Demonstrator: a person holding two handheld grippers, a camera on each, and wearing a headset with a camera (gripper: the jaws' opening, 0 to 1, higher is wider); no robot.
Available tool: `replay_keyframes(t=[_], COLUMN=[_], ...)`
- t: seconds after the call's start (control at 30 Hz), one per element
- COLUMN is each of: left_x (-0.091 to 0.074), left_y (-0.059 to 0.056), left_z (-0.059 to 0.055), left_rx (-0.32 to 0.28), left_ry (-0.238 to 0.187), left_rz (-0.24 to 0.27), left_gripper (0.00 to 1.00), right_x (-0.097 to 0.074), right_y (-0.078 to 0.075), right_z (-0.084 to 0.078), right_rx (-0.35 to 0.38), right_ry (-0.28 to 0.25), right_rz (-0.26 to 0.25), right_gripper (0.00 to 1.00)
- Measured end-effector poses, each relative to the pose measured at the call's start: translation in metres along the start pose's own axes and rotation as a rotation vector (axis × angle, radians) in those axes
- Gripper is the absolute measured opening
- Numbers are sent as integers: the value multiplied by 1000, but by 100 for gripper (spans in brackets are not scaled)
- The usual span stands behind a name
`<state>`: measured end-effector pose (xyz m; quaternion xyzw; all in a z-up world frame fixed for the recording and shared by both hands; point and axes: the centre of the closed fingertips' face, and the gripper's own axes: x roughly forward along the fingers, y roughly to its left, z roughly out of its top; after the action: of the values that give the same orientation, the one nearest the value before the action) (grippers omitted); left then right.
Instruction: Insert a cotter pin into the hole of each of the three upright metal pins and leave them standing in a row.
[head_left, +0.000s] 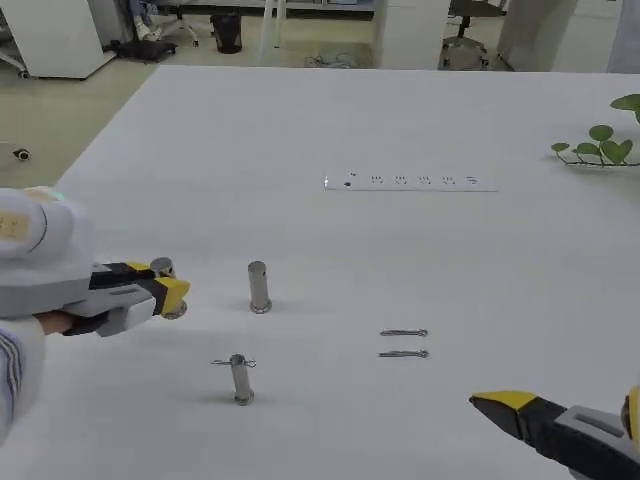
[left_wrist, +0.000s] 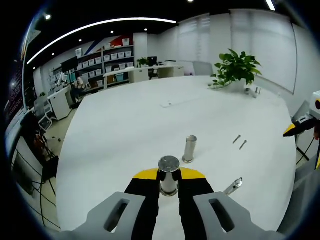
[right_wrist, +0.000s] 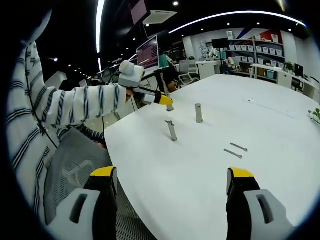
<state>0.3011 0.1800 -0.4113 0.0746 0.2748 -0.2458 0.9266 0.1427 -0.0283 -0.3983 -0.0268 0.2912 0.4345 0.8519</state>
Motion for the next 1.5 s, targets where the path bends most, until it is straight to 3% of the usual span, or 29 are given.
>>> replay_keyframes(t=[0.07, 0.17, 0.4, 0.63, 0.77, 0.87, 1.0, 1.13, 1.5], left_x=[-10, -22, -40, -37, -32, -27, -20, -15, -11], left_y=[-5, -14, -47, -80, -94, -107, -122, -128, -130], left_z=[-6, -14, -37, -63, -66, -69, -69, -67, -70], left_rx=[-18, -100, -159, -162, -160, -198, -183, -171, -146], left_ry=[3, -9, -1, 51, 59, 74, 73, 65, 66], left_rz=[23, 58, 95, 118, 120, 100, 92, 112, 143], left_gripper=[9, 9, 9, 9, 9, 9, 9, 9, 9], right_x=[-1, -2, -2, 3, 2, 0, -3, -5, -3], right_y=[-2, -3, -4, 2, 1, -2, -7, -12, -17], right_z=[0, 1, 3, 6, 2, 1, -1, -4, -12], right_rx=[-8, -14, -18, -38, -44, -41, -37, -25, 2], right_ry=[-5, -8, -27, -44, -36, -37, -40, -46, -52], right_rz=[1, 4, 20, 67, 76, 76, 71, 64, 66], right_gripper=[89, 89, 89, 89, 88, 88, 88, 88, 87])
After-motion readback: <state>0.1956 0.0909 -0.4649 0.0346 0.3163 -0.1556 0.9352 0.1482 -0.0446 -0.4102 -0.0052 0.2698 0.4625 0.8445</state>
